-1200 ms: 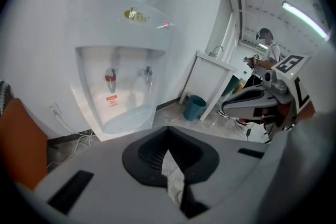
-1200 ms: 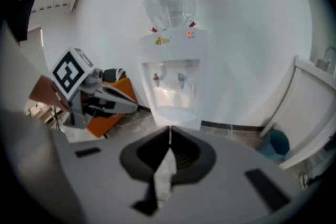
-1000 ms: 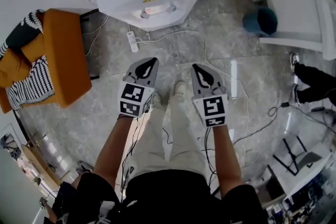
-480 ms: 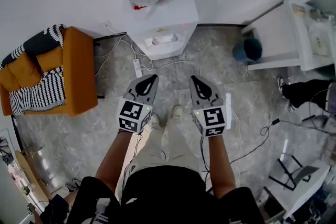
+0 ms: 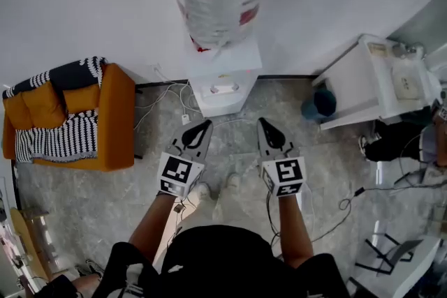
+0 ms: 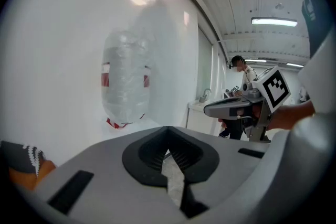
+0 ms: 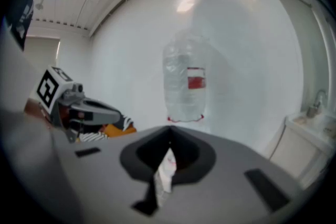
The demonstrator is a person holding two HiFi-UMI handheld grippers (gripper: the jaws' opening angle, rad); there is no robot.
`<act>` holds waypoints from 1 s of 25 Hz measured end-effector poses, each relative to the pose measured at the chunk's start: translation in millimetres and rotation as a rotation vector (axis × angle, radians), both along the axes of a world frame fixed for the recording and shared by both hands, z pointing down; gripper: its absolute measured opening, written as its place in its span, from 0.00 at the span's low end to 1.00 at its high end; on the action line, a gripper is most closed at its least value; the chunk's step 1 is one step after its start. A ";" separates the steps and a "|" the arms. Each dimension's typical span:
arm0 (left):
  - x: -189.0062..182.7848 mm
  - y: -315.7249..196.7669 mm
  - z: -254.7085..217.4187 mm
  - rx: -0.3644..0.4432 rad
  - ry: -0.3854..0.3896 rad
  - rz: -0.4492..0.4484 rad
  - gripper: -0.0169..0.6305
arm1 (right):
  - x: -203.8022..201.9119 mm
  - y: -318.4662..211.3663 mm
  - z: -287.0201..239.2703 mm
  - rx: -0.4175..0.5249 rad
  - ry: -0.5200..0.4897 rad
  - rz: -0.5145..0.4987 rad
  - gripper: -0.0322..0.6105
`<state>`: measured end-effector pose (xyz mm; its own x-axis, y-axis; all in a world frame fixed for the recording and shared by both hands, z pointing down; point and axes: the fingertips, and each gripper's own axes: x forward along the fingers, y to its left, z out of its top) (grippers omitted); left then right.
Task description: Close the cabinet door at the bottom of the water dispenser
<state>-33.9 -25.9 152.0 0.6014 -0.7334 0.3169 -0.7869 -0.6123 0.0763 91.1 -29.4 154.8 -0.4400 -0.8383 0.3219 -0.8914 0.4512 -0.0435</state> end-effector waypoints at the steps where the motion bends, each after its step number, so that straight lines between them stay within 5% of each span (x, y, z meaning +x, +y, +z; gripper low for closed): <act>1: -1.4 1.3 -8.5 0.014 0.006 -0.004 0.04 | -2.0 1.4 -8.6 0.014 0.003 -0.003 0.10; 25: -49.1 27.0 -158.7 0.331 0.013 -0.068 0.04 | -6.6 31.5 -145.4 0.288 0.022 0.035 0.10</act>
